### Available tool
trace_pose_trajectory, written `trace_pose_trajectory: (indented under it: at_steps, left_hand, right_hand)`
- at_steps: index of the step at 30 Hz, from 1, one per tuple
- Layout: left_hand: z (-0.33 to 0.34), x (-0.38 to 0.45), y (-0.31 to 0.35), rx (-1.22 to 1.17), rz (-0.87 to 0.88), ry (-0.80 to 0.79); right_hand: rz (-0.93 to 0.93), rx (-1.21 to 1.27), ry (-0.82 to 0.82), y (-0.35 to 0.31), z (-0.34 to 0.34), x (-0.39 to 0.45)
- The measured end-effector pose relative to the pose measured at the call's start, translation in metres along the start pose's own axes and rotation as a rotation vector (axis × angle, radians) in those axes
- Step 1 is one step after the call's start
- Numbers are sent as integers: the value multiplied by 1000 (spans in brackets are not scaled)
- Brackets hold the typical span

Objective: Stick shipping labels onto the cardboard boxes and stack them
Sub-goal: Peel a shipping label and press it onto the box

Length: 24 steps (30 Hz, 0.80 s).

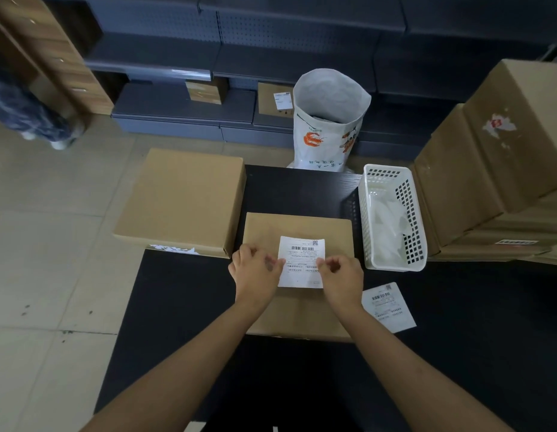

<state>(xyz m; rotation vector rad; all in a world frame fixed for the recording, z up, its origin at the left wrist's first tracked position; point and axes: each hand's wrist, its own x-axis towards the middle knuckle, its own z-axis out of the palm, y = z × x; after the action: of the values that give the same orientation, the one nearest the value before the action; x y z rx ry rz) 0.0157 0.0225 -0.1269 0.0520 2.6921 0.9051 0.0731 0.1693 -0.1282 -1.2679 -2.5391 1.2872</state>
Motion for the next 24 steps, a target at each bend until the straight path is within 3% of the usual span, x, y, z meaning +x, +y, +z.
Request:
trace_pose_trajectory:
  at_steps: [15,21,24]
  left_hand:
    - [9,4,-3,136,51,55]
    - [13,5,-4,340,50,85]
    - [13,3,-6,357,230,168]
  right_hand:
    - [-80,-191,-45,9,1,4]
    - [-120,-298,7,6,2,1]
    - [-177,-297,81,2,4,-6]
